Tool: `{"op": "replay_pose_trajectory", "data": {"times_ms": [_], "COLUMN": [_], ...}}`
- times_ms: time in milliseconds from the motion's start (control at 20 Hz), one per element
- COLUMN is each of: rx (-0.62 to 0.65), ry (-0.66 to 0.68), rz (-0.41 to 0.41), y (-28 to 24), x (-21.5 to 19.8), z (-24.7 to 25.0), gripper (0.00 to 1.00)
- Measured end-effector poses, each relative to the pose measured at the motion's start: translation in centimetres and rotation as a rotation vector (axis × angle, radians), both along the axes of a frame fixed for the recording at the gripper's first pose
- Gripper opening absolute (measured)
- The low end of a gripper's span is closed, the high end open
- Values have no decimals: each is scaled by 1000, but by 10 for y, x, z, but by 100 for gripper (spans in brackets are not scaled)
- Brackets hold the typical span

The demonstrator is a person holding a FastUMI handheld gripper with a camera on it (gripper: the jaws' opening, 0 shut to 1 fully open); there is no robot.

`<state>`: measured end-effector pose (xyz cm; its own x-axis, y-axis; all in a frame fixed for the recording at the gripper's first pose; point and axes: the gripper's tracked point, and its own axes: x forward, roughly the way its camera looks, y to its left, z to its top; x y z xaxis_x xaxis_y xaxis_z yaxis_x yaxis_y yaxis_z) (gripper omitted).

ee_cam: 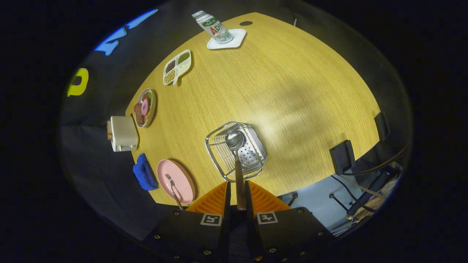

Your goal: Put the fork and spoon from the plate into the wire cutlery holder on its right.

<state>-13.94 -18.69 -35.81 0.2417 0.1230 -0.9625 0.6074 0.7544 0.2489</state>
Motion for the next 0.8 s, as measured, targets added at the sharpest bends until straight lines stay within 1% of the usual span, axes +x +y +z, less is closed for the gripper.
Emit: {"op": "replay_pose_trajectory", "data": {"times_ms": [100, 300, 500, 800], "rx": [-18, -42, -12, 18], "ry": [-34, -90, -130, -144], "rz": [3, 35, 80, 157], "y": [4, 20, 53, 100], "x": [6, 16, 25, 37], "z": [8, 26, 35, 37], "gripper": [20, 20, 21, 20]}}
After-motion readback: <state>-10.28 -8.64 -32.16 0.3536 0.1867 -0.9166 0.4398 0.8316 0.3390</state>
